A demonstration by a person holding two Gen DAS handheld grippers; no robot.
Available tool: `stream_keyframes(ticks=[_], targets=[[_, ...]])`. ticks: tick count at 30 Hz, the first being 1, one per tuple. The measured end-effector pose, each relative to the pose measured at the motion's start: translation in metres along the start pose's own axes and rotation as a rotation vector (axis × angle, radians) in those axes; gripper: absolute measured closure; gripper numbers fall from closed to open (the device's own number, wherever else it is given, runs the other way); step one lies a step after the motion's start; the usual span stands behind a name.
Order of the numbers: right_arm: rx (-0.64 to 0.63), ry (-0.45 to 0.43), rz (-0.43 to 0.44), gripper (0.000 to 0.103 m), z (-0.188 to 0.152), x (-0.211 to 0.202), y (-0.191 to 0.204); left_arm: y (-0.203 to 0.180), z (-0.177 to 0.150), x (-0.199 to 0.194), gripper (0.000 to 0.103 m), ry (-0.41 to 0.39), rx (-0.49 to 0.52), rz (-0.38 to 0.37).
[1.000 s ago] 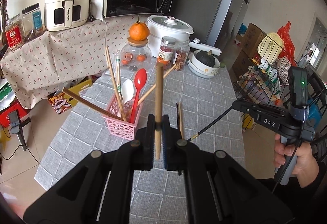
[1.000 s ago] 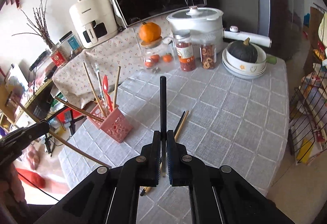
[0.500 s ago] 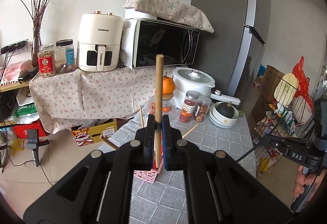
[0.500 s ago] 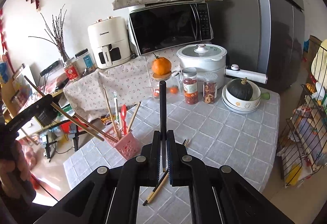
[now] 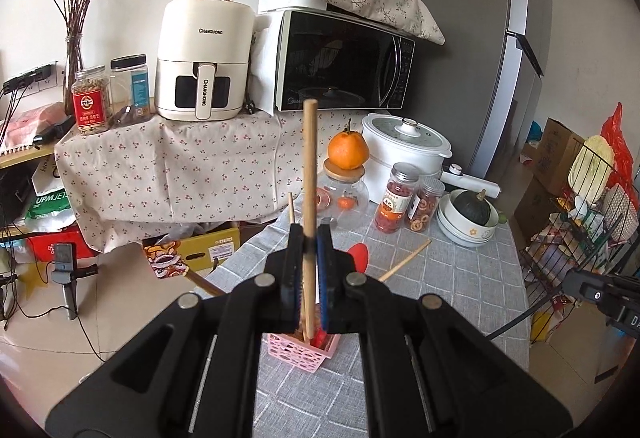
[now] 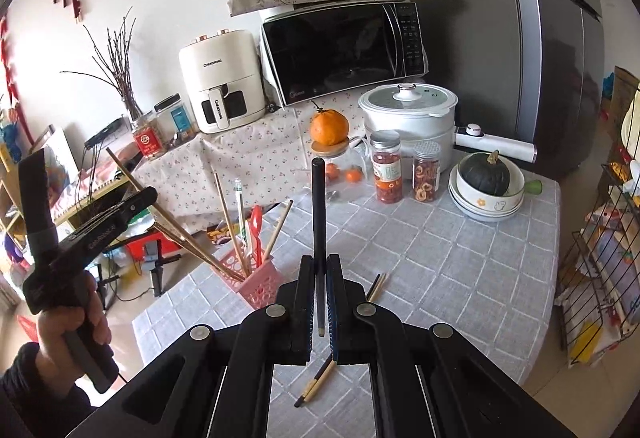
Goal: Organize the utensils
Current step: 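Lower the bamboo chopstick into the holder, open left gripper while right gripper lifts black chopstick, then lower the black chopstick into the pink holder and open the right gripper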
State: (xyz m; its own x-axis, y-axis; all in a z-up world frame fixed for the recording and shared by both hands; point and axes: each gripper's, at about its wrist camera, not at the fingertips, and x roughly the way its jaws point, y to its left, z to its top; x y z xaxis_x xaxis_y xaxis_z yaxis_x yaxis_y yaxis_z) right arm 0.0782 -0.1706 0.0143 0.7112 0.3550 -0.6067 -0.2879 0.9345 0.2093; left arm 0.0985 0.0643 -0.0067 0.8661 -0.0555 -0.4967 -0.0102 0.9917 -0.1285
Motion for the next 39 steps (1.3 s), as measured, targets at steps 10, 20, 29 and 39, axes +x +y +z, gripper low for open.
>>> stream_keyframes(ticks=[10, 20, 29, 39], targets=[[-0.007, 0.012, 0.007, 0.097, 0.001, 0.009, 0.003, -0.002, -0.007, 0.037, 0.096, 0.128, -0.036, 0.01], [0.005, 0.014, 0.018, 0.097, 0.003, 0.012, 0.002, -0.005, -0.014, 0.065, 0.095, 0.185, 0.001, 0.014], [-0.011, 0.002, 0.045, 0.097, 0.006, 0.014, 0.013, 0.004, -0.007, 0.056, 0.052, 0.172, -0.023, 0.017], [0.003, -0.052, 0.116, 0.097, 0.02, 0.015, 0.038, 0.028, -0.012, 0.024, 0.036, 0.273, -0.012, 0.048]])
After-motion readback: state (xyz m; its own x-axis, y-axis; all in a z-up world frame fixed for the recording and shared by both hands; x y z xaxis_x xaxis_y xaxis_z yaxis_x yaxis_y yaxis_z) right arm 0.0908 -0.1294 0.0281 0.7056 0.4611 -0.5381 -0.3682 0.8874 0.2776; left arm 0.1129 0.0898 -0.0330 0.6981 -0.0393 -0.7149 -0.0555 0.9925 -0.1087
